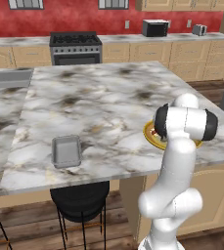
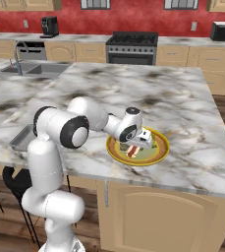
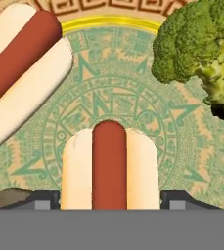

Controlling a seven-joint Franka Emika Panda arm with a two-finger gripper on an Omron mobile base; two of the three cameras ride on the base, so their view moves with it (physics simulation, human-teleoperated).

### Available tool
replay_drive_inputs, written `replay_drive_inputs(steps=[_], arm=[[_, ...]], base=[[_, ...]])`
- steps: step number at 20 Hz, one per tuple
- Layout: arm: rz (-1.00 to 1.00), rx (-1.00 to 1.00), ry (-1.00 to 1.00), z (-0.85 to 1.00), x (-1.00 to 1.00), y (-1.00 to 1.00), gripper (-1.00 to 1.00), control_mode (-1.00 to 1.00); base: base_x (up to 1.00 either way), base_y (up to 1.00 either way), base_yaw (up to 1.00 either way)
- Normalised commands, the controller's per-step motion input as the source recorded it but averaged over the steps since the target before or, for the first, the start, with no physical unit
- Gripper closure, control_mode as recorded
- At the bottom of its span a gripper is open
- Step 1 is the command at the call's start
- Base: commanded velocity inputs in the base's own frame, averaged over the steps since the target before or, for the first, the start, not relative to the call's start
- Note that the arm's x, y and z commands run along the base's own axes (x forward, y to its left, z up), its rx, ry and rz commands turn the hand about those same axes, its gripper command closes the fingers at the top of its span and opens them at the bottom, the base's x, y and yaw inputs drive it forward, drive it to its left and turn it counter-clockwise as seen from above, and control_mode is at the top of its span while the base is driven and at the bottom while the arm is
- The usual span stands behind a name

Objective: Place one cooked food and one vegetable from the large plate to each tupperware container.

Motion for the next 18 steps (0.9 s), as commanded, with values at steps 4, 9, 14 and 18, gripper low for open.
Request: replay_drive_inputs(steps=[4,9,14,18], arm=[[0.03,0.03,0.1,-1.0,0.57,0.01,1.0,-1.0],[0.06,0.01,0.09,-0.67,-0.13,0.0,1.0,-1.0],[0.03,0.0,0.0,0.86,-0.82,0.56,1.0,-1.0],[0.04,-0.02,-0.14,0.53,-0.86,1.0,1.0,-1.0]], base=[[0.0,0.0,0.0],[0.0,0.0,0.0],[0.0,0.0,0.0],[0.0,0.0,0.0]])
